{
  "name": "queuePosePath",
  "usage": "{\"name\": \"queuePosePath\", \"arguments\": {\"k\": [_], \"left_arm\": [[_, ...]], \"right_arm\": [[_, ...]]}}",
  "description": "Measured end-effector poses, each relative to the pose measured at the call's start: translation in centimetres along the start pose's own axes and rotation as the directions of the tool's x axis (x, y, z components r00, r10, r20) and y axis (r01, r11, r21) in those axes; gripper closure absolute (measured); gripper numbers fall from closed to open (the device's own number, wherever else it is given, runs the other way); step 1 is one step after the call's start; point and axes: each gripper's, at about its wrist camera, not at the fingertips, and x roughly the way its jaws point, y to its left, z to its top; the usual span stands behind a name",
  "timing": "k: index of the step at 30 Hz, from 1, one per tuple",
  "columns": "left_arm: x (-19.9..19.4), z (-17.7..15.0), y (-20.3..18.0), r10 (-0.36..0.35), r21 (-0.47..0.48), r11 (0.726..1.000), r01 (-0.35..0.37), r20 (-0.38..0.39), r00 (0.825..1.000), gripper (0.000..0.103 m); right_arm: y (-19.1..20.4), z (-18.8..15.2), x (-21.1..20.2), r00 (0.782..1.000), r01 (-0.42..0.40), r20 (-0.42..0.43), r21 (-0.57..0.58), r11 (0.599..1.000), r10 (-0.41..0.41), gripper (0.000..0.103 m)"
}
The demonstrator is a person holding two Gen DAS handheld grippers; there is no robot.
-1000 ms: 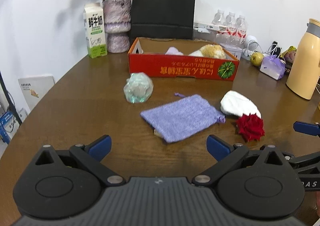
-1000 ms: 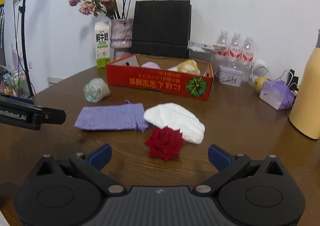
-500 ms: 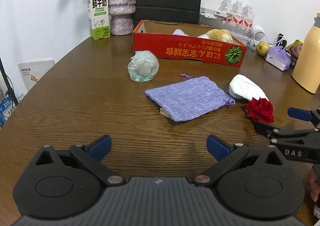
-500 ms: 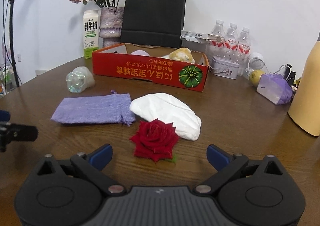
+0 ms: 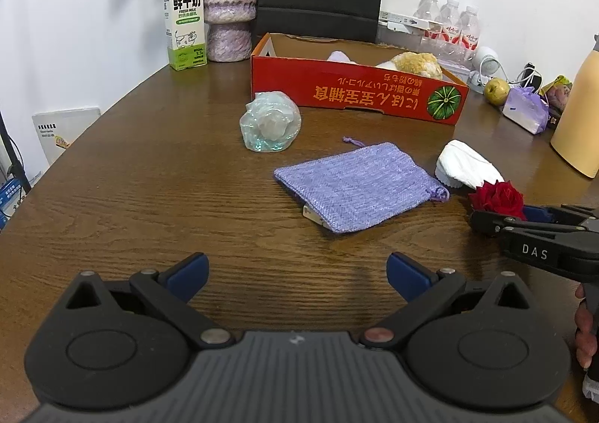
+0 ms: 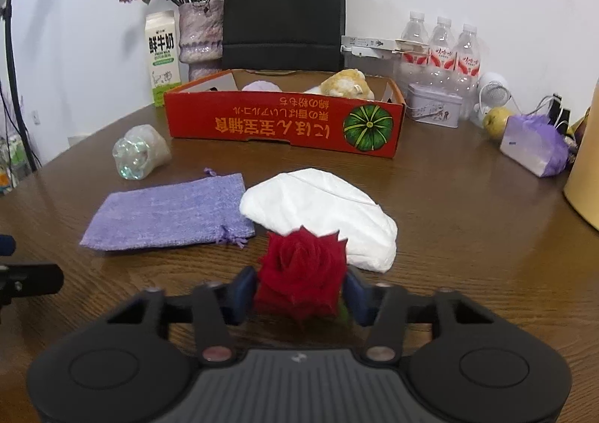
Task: Organize objects
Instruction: 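Lower the right tool onto the red rose and close on it, then close the left tool on the lavender drawstring pouch while the right tool holds the rose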
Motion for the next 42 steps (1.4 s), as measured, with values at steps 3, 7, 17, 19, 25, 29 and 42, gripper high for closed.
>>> {"name": "queuePosePath", "arguments": {"k": [3, 7, 17, 19, 25, 29, 42], "left_arm": [[0.2, 0.0, -0.1, 0.0, 0.004, 1.0, 0.0, -0.001, 1.0, 0.0], [0.5, 0.1, 0.0, 0.003, 0.007, 1.0, -0.003, -0.004, 1.0, 0.0], [1.5, 1.8, -0.4, -0.027, 0.054, 0.998, 0.026, 0.012, 1.0, 0.0], [2.2, 2.4, -0.7, -0.045, 0.072, 0.996, 0.044, -0.001, 0.999, 0.0], [3.8, 4.4, -1.8, -0.103, 0.164, 0.981, 0.101, 0.0, 0.995, 0.0], [5.2, 5.5, -2.6, -0.136, 0.229, 0.964, 0.137, -0.019, 0.99, 0.0], [12.1, 7.0, -2.5, -0.166, 0.231, 0.956, 0.181, -0.084, 0.983, 0.0]], "right_arm": [[0.0, -0.1, -0.4, 1.0, -0.011, 0.02, 0.001, 1.0, 0.011, 0.067], [0.7, -0.2, -1.4, 0.997, -0.013, 0.074, -0.042, 0.999, 0.016, 0.068], [1.3, -0.6, -3.7, 0.978, 0.039, 0.209, -0.071, 0.997, -0.023, 0.068], [1.0, -0.6, -4.1, 0.972, 0.048, 0.232, -0.05, 0.998, -0.035, 0.068], [0.6, -0.7, -4.3, 0.968, 0.06, 0.244, -0.023, 0.998, -0.053, 0.068], [0.5, -0.7, -4.5, 0.966, 0.067, 0.251, -0.016, 0.998, -0.061, 0.068], [0.3, -0.7, -4.2, 0.968, 0.064, 0.243, -0.002, 0.998, -0.062, 0.068]]}}
